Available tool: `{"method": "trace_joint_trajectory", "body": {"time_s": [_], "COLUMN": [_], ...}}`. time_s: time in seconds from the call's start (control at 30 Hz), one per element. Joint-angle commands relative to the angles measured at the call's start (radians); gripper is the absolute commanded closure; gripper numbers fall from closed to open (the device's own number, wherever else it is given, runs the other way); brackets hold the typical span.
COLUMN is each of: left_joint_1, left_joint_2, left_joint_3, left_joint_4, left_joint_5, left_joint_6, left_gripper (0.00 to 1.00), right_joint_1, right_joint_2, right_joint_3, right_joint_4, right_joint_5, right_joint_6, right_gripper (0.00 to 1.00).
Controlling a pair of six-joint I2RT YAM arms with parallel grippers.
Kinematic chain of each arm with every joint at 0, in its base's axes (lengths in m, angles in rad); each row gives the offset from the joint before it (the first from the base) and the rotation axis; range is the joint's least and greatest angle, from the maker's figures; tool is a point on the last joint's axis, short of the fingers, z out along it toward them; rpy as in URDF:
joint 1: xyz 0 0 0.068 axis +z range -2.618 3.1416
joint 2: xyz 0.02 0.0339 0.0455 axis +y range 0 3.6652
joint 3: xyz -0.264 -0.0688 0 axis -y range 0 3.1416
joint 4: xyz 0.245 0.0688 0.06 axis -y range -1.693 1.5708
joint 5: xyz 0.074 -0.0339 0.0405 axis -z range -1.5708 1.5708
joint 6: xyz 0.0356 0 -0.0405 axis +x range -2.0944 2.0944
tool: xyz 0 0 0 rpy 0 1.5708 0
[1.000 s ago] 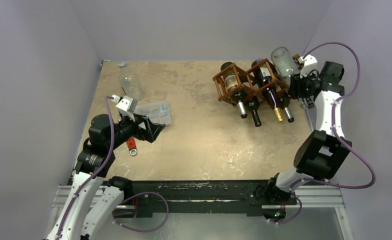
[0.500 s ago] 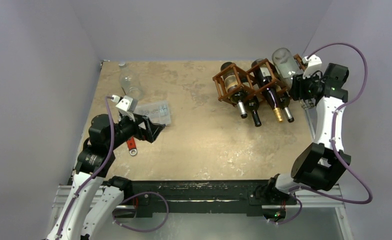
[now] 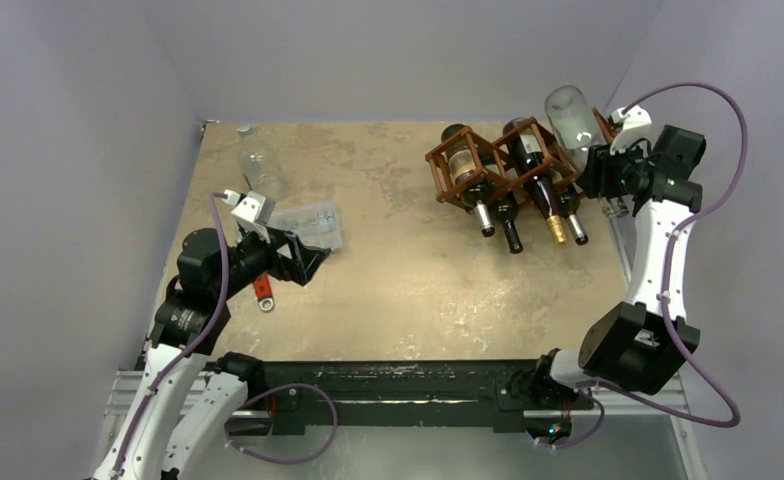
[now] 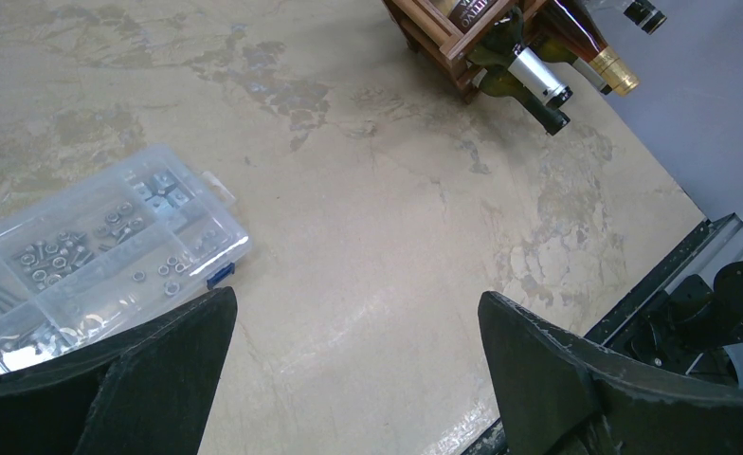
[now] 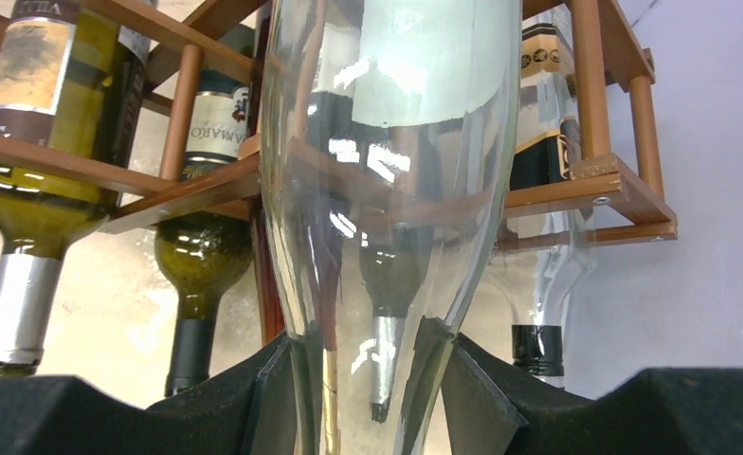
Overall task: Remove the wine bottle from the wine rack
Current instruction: Pick up the wine bottle from the wine rack, then adjust the wine bottle.
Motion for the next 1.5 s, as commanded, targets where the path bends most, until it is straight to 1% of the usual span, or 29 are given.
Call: {"method": "trace_joint_trajectory", "body": {"time_s": [0.0, 0.27, 0.5, 0.6, 0.73, 0.9, 1.07, 1.13, 1.27, 1.47], "left_joint_1": [-0.004, -0.004, -0.003, -0.003, -0.003, -0.003, -0.003, -0.003, -0.003, -0.003], "left_joint_2": [0.001, 0.008, 0.014, 0.018, 0.022, 0.02, 0.019, 0.02, 0.019, 0.019], "left_joint_3": [0.003, 0.004, 0.002, 0.002, 0.002, -0.001, -0.001, -0.004, -0.013, -0.018], "left_joint_4": [0.021, 0.02, 0.021, 0.021, 0.024, 0.045, 0.059, 0.077, 0.113, 0.154], "left_joint_5": [0.017, 0.018, 0.013, 0.014, 0.027, 0.073, 0.122, 0.172, 0.271, 0.36], "left_joint_6": [-0.001, 0.0, 0.003, 0.005, 0.005, 0.001, 0.013, 0.016, 0.015, 0.011], "left_gripper": [0.0, 0.0, 0.0, 0.0, 0.0, 0.0, 0.0, 0.0, 0.0, 0.0], "right_joint_1": [-0.002, 0.005, 0.064, 0.122, 0.228, 0.322, 0.414, 0.47, 0.54, 0.622], "right_joint_2": [-0.072, -0.088, -0.113, -0.124, -0.142, -0.153, -0.152, -0.153, -0.177, -0.196], "right_joint_3": [0.128, 0.189, 0.197, 0.197, 0.197, 0.188, 0.161, 0.134, 0.056, -0.044], "right_joint_4": [0.114, 0.034, -0.015, -0.033, -0.052, -0.092, -0.159, -0.193, -0.255, -0.346], "right_joint_5": [-0.139, -0.278, -0.334, -0.333, -0.334, -0.397, -0.42, -0.426, -0.438, -0.389], "right_joint_6": [0.016, 0.022, 0.023, 0.017, 0.01, -0.03, -0.113, -0.165, -0.284, -0.448], "right_gripper": [1.0, 1.0, 1.0, 1.0, 1.0, 1.0, 1.0, 1.0, 1.0, 1.0]}}
